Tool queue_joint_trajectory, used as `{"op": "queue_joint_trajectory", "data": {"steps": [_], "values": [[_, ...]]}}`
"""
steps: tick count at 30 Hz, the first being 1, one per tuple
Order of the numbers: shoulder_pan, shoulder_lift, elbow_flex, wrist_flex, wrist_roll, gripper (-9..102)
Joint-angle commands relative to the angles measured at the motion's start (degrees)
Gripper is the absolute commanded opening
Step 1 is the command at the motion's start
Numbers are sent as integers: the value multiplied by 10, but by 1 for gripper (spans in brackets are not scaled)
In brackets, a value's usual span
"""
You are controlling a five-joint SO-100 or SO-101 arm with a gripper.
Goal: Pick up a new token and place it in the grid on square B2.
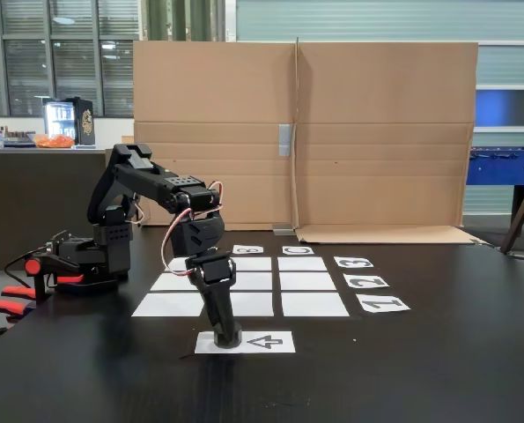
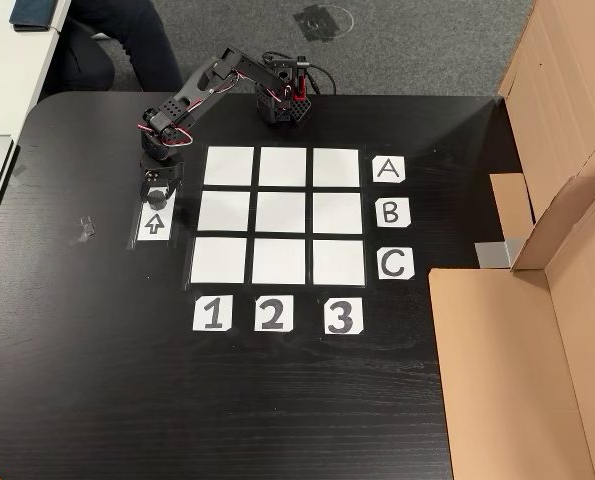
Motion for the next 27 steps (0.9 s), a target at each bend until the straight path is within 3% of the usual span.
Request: {"op": "queue_joint_trajectory", "data": {"steps": [1,27], "values": [[1,10,-23,-2,4,19],[-12,112,-23,38,10,16]]}}
